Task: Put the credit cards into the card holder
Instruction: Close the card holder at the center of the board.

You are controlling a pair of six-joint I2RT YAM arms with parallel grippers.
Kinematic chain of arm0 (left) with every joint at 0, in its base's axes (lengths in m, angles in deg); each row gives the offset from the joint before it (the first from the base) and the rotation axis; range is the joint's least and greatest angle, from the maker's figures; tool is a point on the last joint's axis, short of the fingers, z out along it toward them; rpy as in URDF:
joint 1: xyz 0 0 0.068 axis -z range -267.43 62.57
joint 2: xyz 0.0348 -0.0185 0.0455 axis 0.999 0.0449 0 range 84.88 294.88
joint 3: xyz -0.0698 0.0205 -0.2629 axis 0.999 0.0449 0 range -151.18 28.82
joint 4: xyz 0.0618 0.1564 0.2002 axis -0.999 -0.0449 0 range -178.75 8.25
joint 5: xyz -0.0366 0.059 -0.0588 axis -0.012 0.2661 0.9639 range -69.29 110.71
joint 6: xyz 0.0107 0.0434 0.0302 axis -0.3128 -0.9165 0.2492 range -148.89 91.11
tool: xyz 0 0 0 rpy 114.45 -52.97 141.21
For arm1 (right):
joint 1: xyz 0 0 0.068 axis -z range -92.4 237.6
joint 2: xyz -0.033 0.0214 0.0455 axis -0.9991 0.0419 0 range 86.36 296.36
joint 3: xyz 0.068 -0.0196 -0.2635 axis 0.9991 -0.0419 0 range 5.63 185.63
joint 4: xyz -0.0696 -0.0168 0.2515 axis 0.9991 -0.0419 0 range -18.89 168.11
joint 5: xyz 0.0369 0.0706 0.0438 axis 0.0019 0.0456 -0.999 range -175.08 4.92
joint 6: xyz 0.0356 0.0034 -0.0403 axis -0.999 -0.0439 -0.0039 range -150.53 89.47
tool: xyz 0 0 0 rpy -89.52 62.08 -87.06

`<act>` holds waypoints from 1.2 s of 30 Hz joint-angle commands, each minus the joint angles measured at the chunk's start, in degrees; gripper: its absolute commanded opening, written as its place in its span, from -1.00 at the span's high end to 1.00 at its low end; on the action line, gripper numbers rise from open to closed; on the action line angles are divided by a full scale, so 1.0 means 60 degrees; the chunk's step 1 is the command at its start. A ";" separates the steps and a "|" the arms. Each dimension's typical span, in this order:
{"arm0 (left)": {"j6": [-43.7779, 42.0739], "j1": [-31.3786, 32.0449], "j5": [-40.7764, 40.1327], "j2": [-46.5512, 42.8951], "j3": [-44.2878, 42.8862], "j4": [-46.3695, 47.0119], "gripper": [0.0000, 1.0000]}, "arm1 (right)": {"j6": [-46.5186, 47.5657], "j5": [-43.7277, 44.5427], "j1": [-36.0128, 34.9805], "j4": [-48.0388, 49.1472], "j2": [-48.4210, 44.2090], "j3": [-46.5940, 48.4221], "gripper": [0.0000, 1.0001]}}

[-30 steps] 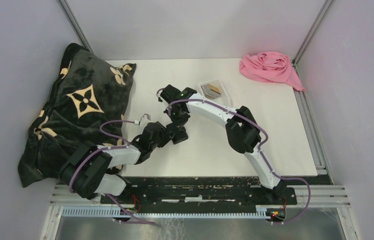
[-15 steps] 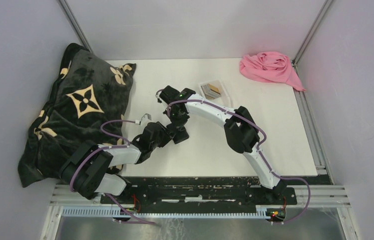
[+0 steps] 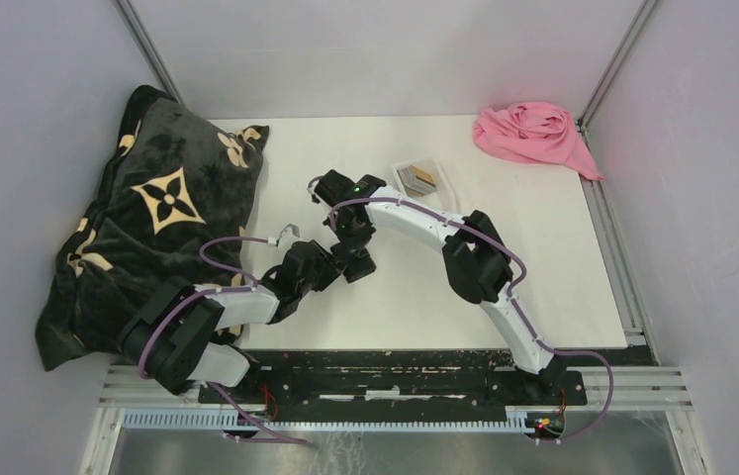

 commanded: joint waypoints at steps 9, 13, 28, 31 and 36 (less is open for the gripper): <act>-0.0508 -0.0025 0.0055 0.0163 -0.0082 -0.0223 0.15 | 0.0051 0.0468 0.0110 0.0287 -0.0786 -0.0060 0.98; -0.0469 -0.0035 0.0051 0.0182 -0.0042 -0.0188 0.14 | 0.0046 0.0573 0.0166 0.0343 -0.0924 -0.0201 0.98; -0.0412 -0.0030 0.0141 0.0361 -0.0045 -0.0020 0.14 | -0.0058 0.0142 0.0221 0.0328 -0.0672 -0.0274 0.98; -0.0393 -0.0035 0.0161 0.0415 -0.0053 0.0016 0.14 | -0.0100 0.0081 0.0180 0.0337 -0.0611 -0.0239 0.98; -0.0395 -0.0035 0.0208 0.0515 -0.0076 0.0082 0.14 | -0.0104 0.0041 0.0070 0.0273 -0.0517 -0.0179 0.98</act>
